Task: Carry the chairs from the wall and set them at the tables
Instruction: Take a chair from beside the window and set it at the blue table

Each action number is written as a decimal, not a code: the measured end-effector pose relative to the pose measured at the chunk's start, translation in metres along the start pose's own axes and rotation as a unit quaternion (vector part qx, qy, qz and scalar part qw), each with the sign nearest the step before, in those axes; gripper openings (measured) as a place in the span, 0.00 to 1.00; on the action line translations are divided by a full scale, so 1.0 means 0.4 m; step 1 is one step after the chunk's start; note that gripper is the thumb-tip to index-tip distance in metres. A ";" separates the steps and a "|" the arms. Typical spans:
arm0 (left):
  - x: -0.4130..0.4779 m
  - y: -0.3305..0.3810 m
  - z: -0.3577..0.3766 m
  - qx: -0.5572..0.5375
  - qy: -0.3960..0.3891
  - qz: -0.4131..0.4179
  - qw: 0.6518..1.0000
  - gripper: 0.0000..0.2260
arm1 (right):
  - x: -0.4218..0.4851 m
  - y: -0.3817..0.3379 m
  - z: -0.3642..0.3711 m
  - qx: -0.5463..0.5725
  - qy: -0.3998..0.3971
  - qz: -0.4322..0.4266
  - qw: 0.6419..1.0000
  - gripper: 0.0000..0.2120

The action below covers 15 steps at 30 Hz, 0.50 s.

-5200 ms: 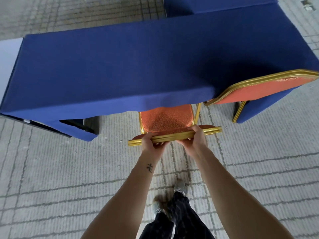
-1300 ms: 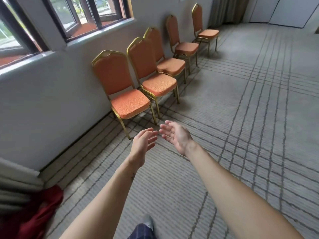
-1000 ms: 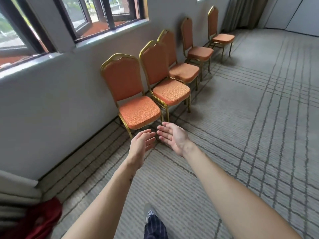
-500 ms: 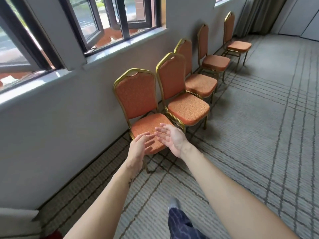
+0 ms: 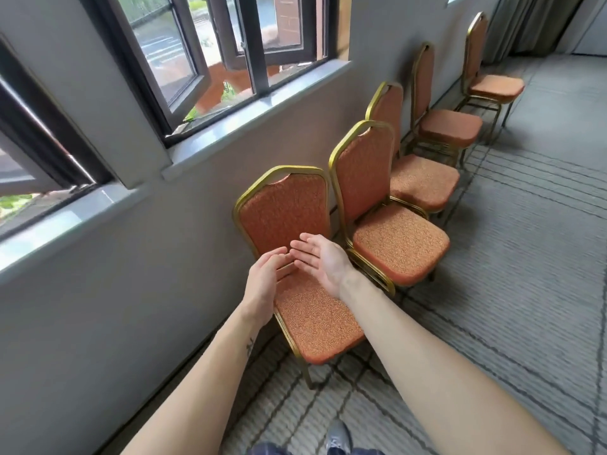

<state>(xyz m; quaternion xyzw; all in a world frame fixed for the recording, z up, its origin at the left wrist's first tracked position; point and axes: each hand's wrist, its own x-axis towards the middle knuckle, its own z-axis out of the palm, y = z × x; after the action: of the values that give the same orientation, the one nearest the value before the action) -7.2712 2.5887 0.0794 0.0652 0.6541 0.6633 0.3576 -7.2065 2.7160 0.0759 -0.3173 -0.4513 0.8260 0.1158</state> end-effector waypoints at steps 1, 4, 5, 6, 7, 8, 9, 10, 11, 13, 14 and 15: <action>0.031 0.014 -0.009 0.002 0.000 -0.002 1.000 0.10 | 0.026 -0.008 0.012 -0.001 -0.001 -0.001 1.000 0.18; 0.169 0.067 -0.054 0.014 -0.010 -0.007 1.000 0.11 | 0.148 -0.042 0.065 -0.001 0.007 -0.005 1.000 0.18; 0.212 0.079 -0.070 0.019 -0.012 -0.012 1.000 0.11 | 0.184 -0.048 0.077 -0.001 0.013 -0.004 1.000 0.18; 0.253 0.089 -0.086 0.023 -0.015 -0.016 0.999 0.11 | 0.219 -0.051 0.093 0.002 0.021 -0.003 1.000 0.18; 0.299 0.099 -0.103 0.025 -0.023 -0.017 0.999 0.11 | 0.263 -0.051 0.109 0.007 0.030 -0.004 1.000 0.18; 0.337 0.109 -0.117 0.026 -0.031 -0.018 0.999 0.11 | 0.300 -0.051 0.123 0.012 0.039 -0.005 0.999 0.18; 0.380 0.118 -0.138 0.028 -0.037 -0.024 0.999 0.11 | 0.337 -0.050 0.138 0.018 0.051 -0.002 0.999 0.18; 0.423 0.127 -0.159 0.031 -0.042 -0.030 0.998 0.11 | 0.372 -0.048 0.154 0.026 0.065 -0.001 0.998 0.18; 0.467 0.138 -0.181 0.035 -0.054 -0.035 0.997 0.11 | 0.404 -0.046 0.173 0.035 0.081 -0.003 0.996 0.18; 0.550 0.167 -0.215 0.051 -0.086 -0.040 0.994 0.12 | 0.458 -0.050 0.214 0.056 0.105 -0.014 0.993 0.18; 0.587 0.184 -0.228 0.060 -0.097 -0.044 0.993 0.11 | 0.479 -0.055 0.231 0.066 0.116 -0.016 0.991 0.18; 0.621 0.203 -0.243 0.071 -0.106 -0.046 0.991 0.11 | 0.498 -0.059 0.250 0.076 0.126 -0.016 0.989 0.18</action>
<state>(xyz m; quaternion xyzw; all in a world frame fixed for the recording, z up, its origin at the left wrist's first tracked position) -7.5392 2.6570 0.0456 0.1304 0.6605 0.5874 0.4491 -7.4255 2.7572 0.0509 -0.4020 -0.3742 0.8091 0.2090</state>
